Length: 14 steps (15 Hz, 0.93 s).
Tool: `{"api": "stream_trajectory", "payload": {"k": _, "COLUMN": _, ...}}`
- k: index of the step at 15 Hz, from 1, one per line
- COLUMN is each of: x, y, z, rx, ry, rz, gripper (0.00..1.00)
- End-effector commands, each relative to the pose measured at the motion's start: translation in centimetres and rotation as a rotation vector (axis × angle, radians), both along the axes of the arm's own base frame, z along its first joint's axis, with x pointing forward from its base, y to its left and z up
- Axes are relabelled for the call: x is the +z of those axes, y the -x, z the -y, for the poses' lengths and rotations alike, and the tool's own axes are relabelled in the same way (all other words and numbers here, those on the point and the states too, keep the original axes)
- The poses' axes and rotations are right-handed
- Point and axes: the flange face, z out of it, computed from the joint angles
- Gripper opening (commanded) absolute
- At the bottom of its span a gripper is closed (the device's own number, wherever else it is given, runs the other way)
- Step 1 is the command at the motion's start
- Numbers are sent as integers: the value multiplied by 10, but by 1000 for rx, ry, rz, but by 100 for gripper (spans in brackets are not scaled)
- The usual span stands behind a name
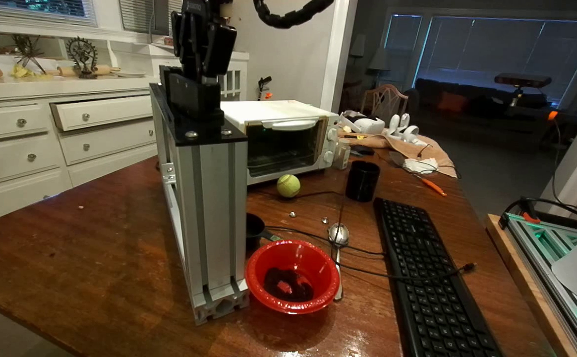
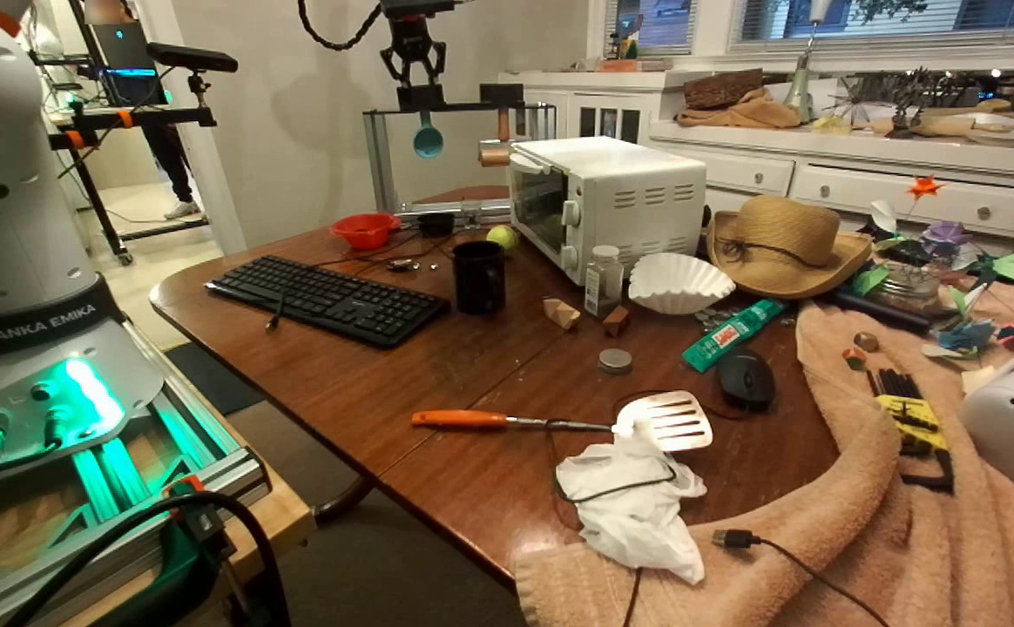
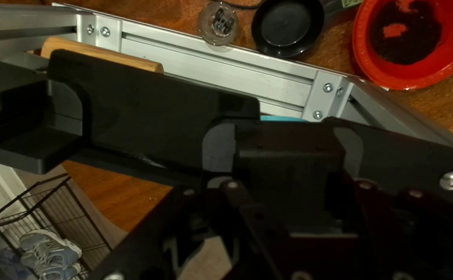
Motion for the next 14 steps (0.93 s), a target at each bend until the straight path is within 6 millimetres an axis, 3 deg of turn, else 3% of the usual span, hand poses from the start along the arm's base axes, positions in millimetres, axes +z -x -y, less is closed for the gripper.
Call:
{"api": "stream_trajectory", "payload": {"k": 1, "x": 7, "y": 4, "z": 0, "rx": 0, "ry": -1, "rz": -19, "gripper": 23}}
{"api": "stream_trajectory", "payload": {"k": 6, "x": 19, "y": 21, "z": 1, "rx": -4, "ry": -3, "rz": -25, "gripper": 23}}
{"api": "stream_trajectory", "payload": {"k": 14, "x": 12, "y": 52, "z": 24, "rx": -33, "ry": 10, "rz": -75, "gripper": 23}}
